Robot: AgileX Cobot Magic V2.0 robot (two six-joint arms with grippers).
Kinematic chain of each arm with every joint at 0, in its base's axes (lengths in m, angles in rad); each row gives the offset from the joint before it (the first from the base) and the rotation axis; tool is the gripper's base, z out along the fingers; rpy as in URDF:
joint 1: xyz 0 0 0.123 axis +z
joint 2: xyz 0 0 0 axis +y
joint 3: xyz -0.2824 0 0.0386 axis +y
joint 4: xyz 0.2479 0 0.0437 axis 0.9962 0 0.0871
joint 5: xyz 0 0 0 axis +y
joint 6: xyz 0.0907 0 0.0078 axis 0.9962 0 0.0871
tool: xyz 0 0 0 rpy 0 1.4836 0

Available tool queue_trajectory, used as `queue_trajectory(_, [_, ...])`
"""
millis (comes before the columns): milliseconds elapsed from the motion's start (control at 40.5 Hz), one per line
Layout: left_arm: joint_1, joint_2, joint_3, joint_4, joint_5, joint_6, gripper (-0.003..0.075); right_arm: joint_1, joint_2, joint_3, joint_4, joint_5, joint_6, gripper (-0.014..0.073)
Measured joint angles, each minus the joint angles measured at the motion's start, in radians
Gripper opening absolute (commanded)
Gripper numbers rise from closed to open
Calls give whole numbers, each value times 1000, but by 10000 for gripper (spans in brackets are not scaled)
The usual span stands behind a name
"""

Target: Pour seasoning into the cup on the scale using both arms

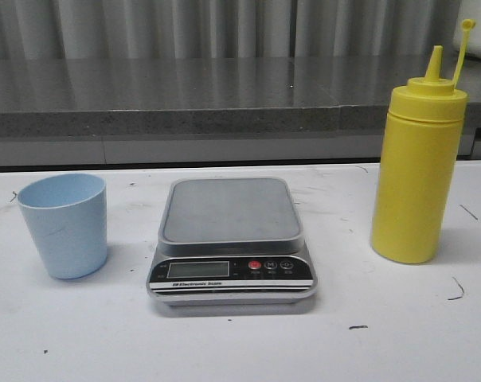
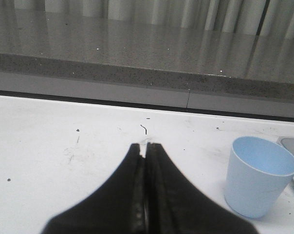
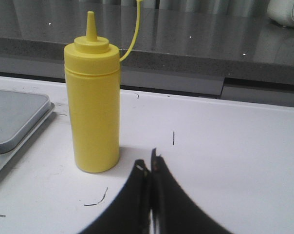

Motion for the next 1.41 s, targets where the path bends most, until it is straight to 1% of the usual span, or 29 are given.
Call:
queue_trajectory(1309, [0, 0, 0, 0, 0, -2, -20, 0, 0, 0, 0, 0, 0, -60])
queue_trajectory(1407, [0, 0, 0, -7, -21, -2, -20, 0, 0, 0, 0, 0, 0, -60])
